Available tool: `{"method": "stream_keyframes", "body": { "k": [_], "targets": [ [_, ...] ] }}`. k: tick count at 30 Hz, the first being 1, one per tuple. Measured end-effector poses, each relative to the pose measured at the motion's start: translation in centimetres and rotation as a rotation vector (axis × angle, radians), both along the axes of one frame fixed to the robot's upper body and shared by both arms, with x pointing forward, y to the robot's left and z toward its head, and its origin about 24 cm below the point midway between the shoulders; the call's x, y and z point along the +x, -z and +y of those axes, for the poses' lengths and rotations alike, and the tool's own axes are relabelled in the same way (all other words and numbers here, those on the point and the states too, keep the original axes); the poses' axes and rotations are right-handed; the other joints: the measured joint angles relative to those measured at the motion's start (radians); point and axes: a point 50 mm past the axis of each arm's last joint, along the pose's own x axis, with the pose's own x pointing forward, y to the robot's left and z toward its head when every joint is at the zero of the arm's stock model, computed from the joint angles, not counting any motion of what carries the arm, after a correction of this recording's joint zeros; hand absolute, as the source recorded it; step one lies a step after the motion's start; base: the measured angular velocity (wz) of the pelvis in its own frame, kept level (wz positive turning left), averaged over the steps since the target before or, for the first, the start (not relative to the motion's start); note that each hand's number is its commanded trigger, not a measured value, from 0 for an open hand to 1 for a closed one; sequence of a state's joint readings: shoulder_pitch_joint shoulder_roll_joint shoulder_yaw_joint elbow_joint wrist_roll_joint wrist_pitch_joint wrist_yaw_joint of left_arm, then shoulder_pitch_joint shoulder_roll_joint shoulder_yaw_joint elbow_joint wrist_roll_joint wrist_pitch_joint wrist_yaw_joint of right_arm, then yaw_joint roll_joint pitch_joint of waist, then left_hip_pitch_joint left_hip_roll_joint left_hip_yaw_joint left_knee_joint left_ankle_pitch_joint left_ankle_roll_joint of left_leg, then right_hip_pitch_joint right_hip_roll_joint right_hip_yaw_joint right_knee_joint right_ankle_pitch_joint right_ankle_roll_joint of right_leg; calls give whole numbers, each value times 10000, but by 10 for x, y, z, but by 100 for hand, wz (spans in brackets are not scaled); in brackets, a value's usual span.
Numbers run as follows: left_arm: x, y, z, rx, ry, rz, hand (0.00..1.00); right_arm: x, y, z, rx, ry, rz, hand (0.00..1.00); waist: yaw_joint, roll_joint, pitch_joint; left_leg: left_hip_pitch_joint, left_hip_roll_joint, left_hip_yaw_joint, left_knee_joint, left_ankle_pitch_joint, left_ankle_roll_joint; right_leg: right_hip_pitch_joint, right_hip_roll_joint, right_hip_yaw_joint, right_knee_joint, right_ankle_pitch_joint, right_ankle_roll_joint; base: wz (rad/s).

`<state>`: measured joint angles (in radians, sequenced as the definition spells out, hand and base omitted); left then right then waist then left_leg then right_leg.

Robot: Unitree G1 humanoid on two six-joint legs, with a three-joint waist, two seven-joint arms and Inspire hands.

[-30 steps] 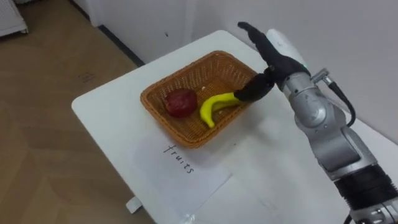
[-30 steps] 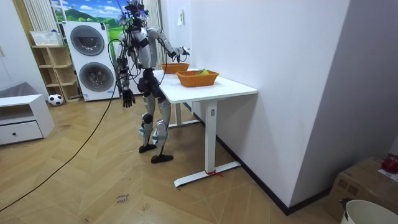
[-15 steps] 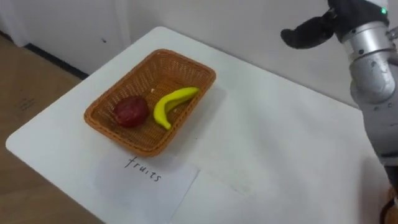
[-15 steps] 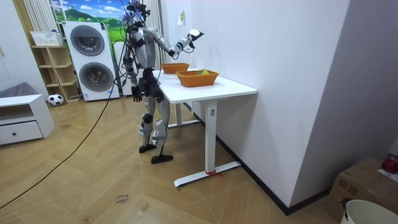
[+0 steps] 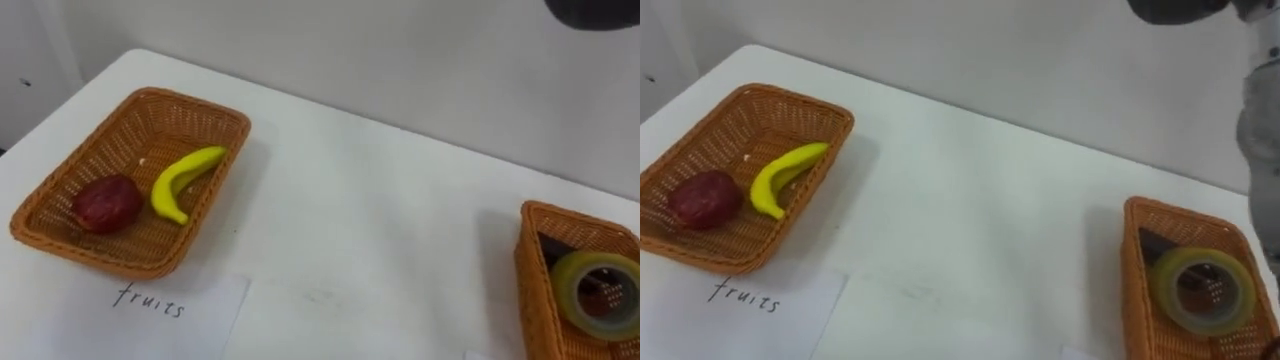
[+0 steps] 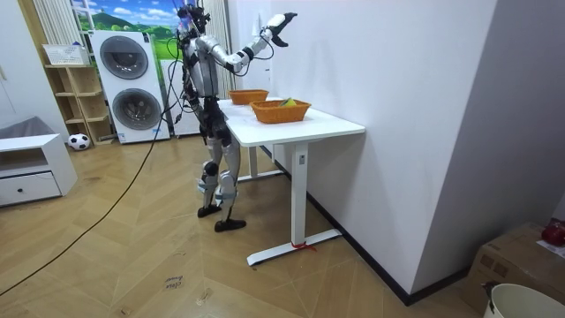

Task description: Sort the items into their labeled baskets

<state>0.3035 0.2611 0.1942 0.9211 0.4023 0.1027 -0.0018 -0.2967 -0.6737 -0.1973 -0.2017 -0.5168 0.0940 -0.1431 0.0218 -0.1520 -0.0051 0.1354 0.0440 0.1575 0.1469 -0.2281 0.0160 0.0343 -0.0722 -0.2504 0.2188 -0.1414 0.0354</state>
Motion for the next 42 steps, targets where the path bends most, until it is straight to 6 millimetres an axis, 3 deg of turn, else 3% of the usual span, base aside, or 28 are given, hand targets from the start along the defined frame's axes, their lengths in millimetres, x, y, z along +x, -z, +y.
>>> {"method": "stream_keyframes", "body": {
  "k": [2,7,10,12,14,18,27,29,33,34,37,42],
  "targets": [
    [-4,0,0,5,-19,115,0,-7,0,-13,111,422,-284,0,-387,22,18,7,9,17,3,-14,-24,1,47,16,-2,8,-14,-4],
    [-5,-2,3,157,-134,-160,0,-28,6,-47,506,1771,-785,0,-791,37,20,102,139,194,-22,-45,-79,-44,135,44,-10,28,-46,-9],
    [-7,-2,4,244,-335,-202,0,-39,3,-58,560,2338,-1223,0,-1024,105,6,137,179,499,-122,-56,-118,-189,199,86,19,62,-102,-39],
    [-7,-2,4,230,-348,-208,0,-45,3,-64,591,2664,-1410,0,-1052,156,-55,188,223,749,-151,-80,-152,-295,273,276,49,83,-137,-40],
    [-5,-2,4,225,-444,-301,0,-51,4,-70,706,2946,-1664,0,-1147,146,-54,318,310,1056,-172,-111,-203,-341,362,318,42,147,-232,-38],
    [-7,0,0,260,-660,-369,0,-62,8,-79,757,3414,-1942,0,-1557,98,-47,330,375,1178,-157,-152,-262,-334,445,366,17,174,-275,-14],
    [-16,4,-7,433,-1457,-395,0,-100,20,-109,2832,4616,-3632,0,-1660,136,19,335,500,1580,-130,-194,-349,-474,625,716,24,232,-379,-12],
    [-16,4,-7,526,-1578,-468,0,-112,33,-116,3614,4990,-3965,0,-1645,125,25,332,503,1575,-131,-196,-354,-456,631,752,-5,231,-381,0],
    [-19,4,-6,945,-2094,-598,0,-134,85,-132,6810,6155,-4063,0,-1676,123,50,355,502,1661,-138,-203,-358,-473,655,831,-34,245,-396,-5],
    [-18,3,-6,1065,-2105,-648,0,-143,103,-139,8041,6729,-4228,0,-1768,238,5,331,503,1647,-142,-202,-357,-488,645,849,-24,245,-396,0],
    [-26,4,-10,1115,-2206,-453,0,-171,142,-149,10347,8234,-4531,0,-1909,337,-5,324,510,1620,-171,-203,-360,-464,674,852,-151,252,-389,1],
    [-45,4,-12,1259,-2411,100,0,-202,192,-159,14303,10250,-5831,0,-2365,553,9,274,494,1601,-160,-210,-371,-532,689,860,-125,248,-396,0]
  ]
}}
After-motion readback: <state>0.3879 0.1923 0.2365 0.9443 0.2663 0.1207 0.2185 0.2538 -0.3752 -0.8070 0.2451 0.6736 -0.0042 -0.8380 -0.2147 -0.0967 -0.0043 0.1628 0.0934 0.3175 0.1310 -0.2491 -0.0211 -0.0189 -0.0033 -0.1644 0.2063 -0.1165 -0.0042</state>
